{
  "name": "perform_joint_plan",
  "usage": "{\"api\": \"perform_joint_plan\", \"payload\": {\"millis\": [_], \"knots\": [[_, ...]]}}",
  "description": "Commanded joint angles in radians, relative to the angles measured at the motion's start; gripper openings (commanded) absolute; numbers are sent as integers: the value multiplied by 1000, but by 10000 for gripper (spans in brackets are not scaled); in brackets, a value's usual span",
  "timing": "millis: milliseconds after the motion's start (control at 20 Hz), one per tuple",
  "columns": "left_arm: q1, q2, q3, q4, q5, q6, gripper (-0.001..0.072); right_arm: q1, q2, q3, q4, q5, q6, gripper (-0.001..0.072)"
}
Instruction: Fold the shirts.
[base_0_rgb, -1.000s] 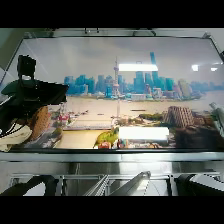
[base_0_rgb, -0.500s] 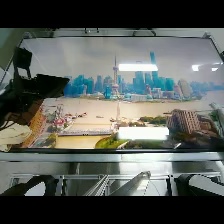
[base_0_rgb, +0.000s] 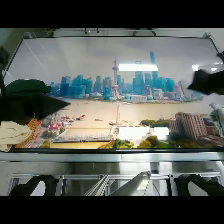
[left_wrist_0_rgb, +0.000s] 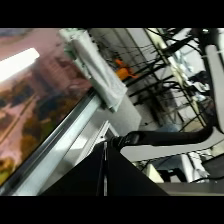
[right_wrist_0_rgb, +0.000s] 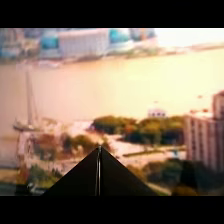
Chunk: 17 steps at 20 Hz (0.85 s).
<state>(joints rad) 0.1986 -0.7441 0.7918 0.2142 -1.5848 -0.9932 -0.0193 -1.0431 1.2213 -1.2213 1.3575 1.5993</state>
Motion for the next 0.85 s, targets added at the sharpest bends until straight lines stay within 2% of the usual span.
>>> {"api": "perform_joint_plan", "payload": {"millis": [0,100,250,800], "knots": [[7,224,-226,98,61,-87,16,279,134,-234,9,-85,-6,16],[7,312,-315,163,78,-121,16,343,177,-340,7,-167,13,15],[7,390,-377,160,89,-129,17,345,176,-357,14,-177,16,16],[7,408,-390,159,81,-136,16,345,175,-357,14,-176,16,16]]}}
